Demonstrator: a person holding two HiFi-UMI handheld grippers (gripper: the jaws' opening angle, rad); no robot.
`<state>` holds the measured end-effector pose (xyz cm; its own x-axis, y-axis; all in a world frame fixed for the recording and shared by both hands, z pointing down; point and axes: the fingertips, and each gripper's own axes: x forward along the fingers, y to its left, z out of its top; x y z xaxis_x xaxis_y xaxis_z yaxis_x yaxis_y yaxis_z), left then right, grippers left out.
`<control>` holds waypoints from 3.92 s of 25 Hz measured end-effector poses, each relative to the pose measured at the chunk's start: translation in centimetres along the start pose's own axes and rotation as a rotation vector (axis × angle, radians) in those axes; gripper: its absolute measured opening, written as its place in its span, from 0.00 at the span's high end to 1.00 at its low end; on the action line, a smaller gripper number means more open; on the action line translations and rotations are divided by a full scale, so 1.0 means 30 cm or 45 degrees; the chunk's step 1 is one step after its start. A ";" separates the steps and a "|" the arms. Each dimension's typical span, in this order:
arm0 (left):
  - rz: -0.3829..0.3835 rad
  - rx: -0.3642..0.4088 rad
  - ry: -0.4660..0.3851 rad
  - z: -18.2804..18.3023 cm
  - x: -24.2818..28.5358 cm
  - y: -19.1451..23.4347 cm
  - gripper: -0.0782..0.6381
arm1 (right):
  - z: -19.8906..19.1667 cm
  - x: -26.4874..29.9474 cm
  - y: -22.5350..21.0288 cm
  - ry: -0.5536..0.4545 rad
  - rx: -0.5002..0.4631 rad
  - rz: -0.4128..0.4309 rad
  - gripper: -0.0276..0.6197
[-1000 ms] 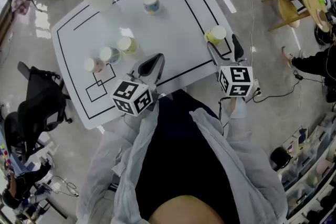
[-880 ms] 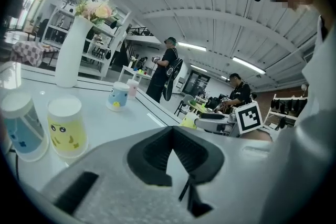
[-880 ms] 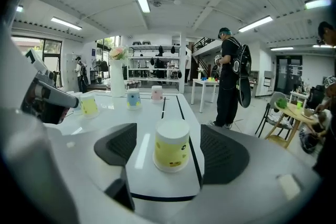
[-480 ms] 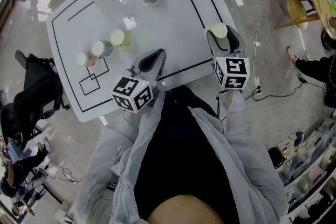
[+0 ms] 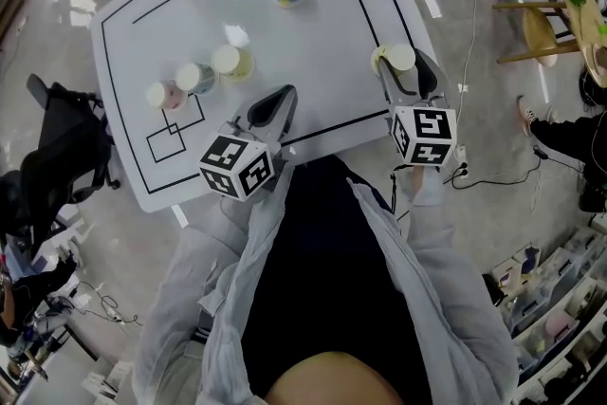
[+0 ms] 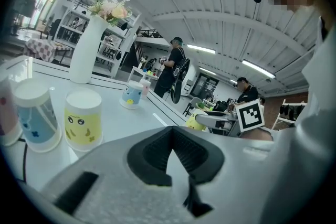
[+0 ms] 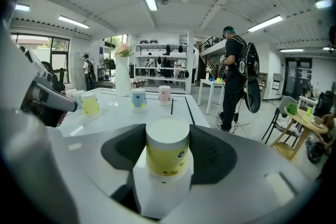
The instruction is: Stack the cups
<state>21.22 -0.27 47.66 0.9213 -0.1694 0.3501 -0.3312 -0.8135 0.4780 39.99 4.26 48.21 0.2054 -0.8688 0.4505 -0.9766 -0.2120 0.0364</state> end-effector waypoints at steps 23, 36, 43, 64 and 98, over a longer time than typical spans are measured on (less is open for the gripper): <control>0.176 -0.012 -0.162 0.111 -0.357 0.164 0.90 | 0.263 0.031 0.411 -0.019 -0.137 0.260 0.55; 0.386 -0.069 -0.273 0.123 -0.616 0.319 0.90 | 0.460 0.057 0.771 -0.075 -0.295 0.549 0.55; 0.482 -0.097 -0.324 0.106 -0.765 0.400 0.90 | 0.522 0.068 1.011 -0.109 -0.356 0.708 0.55; 0.665 -0.192 -0.365 0.048 -0.982 0.581 0.90 | 0.472 0.214 1.392 -0.038 -0.451 0.910 0.54; 0.653 -0.248 -0.350 0.012 -0.968 0.590 0.90 | 0.448 0.234 1.447 -0.101 -0.391 0.940 0.32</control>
<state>-11.31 -9.94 45.67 0.6446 -0.6710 0.3664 -0.7538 -0.4779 0.4510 -0.11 -17.06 40.97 -0.5078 -0.7681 0.3900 -0.8335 0.5525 0.0029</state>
